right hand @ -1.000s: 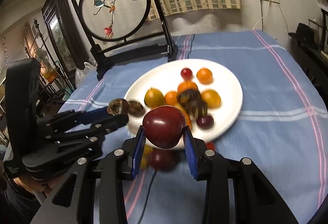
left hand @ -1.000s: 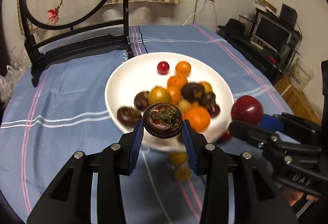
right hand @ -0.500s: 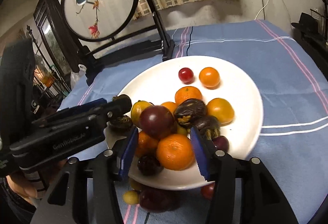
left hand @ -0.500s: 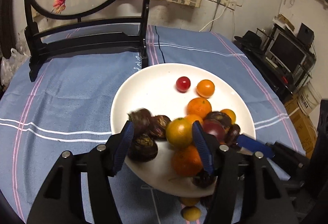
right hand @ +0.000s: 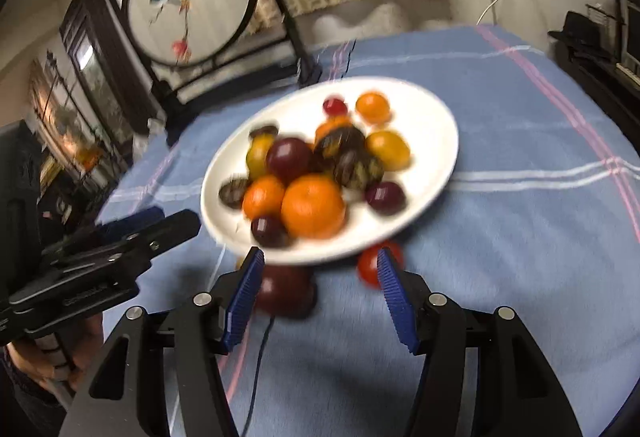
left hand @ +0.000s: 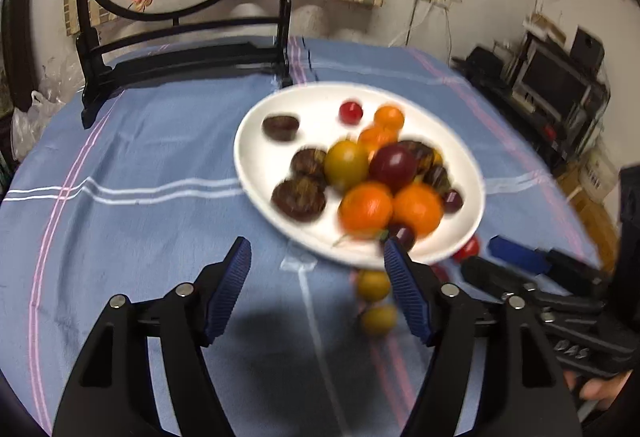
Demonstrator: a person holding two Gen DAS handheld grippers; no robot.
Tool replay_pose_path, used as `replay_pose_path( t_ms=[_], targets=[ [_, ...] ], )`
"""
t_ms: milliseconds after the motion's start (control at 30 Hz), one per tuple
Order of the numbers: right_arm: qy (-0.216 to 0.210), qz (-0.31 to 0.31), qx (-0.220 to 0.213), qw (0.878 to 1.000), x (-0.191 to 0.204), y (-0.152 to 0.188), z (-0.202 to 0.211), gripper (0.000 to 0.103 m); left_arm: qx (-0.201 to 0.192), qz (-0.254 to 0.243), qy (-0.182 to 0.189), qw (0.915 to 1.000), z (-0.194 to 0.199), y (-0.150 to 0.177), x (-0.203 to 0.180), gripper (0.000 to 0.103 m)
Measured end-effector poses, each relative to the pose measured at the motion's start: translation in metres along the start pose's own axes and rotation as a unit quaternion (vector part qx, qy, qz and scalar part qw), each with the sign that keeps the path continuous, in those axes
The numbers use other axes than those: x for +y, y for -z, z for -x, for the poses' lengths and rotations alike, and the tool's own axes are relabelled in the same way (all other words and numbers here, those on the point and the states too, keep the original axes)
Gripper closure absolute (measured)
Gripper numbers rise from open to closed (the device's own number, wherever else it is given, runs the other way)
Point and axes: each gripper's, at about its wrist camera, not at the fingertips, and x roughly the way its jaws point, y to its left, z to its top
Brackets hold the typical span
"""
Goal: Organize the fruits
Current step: 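Grasp another dark red plum with the right tool while the left tool grasps a small yellow plum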
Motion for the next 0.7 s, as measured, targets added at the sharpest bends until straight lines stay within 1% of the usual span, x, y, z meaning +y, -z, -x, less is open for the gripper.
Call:
replay_pose_path(
  t_ms=[67,133,200,300,400,500,567,633,667,700],
  targets=[
    [0.005,0.015,0.009,1.000,0.006,0.008,0.000,0.044,0.009,0.000,-0.009,0.9999,-0.002,0.010,0.006,0.035],
    [0.005,0.034,0.019,0.999,0.015,0.015,-0.002,0.044,0.012,0.003,-0.010,0.9999,-0.004,0.016,0.012,0.035],
    [0.015,0.053,0.028,0.998,0.024,0.018,-0.006,0.044,0.019,0.007,-0.008,0.9998,-0.007,0.022,0.017,0.035],
    [0.035,0.074,0.043,0.996,0.035,0.018,-0.016,0.044,0.027,0.009,-0.005,0.9996,-0.011,0.026,0.022,0.035],
    [0.053,0.092,0.055,0.993,0.042,0.013,-0.027,0.046,0.021,0.011,-0.008,0.9997,-0.010,0.025,0.028,0.035],
    [0.060,0.103,0.069,0.991,0.048,0.006,-0.041,0.048,0.021,0.019,-0.014,0.9995,-0.010,0.024,0.034,0.035],
    [0.062,0.096,0.077,0.990,0.046,0.003,-0.048,0.049,0.025,0.024,-0.011,0.9994,-0.011,0.023,0.036,0.035],
    [0.056,0.087,0.074,0.992,0.042,0.001,-0.052,0.050,0.027,0.022,-0.008,0.9994,-0.012,0.024,0.034,0.035],
    [0.053,0.087,0.072,0.992,0.042,0.002,-0.052,0.052,0.028,0.020,-0.007,0.9994,-0.012,0.024,0.034,0.035],
    [0.039,0.085,0.071,0.993,0.042,0.003,-0.050,0.060,0.029,0.018,-0.005,0.9994,-0.012,0.024,0.032,0.035]
  ],
)
